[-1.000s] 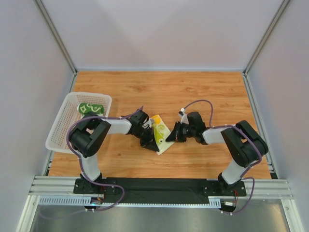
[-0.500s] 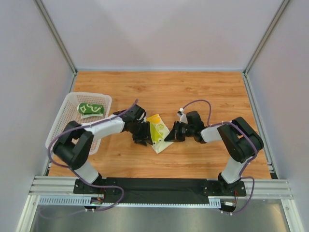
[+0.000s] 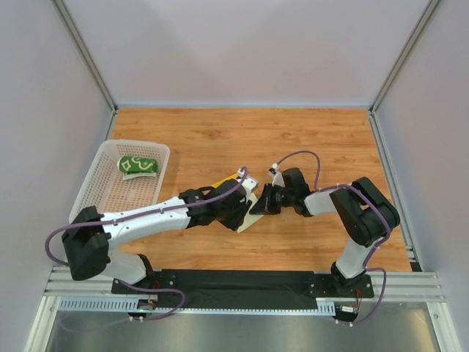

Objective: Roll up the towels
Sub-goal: Roll the towel

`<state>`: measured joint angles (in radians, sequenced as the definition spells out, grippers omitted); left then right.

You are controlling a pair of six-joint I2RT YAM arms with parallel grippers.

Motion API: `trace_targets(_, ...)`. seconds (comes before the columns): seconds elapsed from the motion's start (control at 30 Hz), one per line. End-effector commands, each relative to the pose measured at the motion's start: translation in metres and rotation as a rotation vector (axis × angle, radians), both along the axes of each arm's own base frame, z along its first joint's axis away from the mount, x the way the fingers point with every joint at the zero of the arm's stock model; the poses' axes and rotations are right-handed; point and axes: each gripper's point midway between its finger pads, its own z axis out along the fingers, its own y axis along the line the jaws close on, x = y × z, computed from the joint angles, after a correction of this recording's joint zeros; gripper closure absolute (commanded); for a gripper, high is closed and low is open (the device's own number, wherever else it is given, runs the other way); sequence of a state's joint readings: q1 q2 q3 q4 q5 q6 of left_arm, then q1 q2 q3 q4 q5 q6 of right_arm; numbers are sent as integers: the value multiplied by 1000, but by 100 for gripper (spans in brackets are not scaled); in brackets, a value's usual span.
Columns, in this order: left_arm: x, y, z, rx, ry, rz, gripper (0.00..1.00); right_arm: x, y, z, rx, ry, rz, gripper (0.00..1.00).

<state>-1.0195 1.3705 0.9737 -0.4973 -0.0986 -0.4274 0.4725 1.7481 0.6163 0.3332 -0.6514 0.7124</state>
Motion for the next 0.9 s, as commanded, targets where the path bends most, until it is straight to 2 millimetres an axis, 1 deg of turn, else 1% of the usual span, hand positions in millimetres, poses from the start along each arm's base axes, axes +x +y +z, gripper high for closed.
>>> trace_targets(0.0,4,-28,0,5,-76,-97,57,4,-10,-21,-85,8,-25,97)
trace_targets(0.1,9,-34,-7,24,-72,-92,57,3,-10,-22,-87,13,-19,97)
trace_targets(0.13,11,-36,-15,42,-68,-98,57,3,-10,-23,-88,16,-18,97)
trace_targets(0.2,14,-39,-21,57,-74,-102,57,3,-10,-24,-87,16,-17,97)
trace_targets(0.37,25,-35,-53,170,-74,-86,57,2,-10,-26,-93,23,-13,97)
trace_targets(0.4,26,-34,-58,188,-74,-81,57,2,-10,-26,-94,24,-9,97)
trace_targets(0.43,27,-32,-66,212,-67,-76,57,1,-10,-27,-97,25,-7,97)
trace_targets(0.53,32,-25,-78,255,-78,-51,57,1,-11,-27,-98,28,-8,97)
trace_targets(0.57,32,-20,-82,269,-83,-42,57,2,-11,-27,-99,27,-8,97)
trace_targets(0.7,37,-8,-90,276,-87,-14,56,2,-12,-26,-101,26,-9,97)
trace_targets(0.87,34,2,-98,314,-73,-17,53,3,-14,-28,-105,29,-13,98)
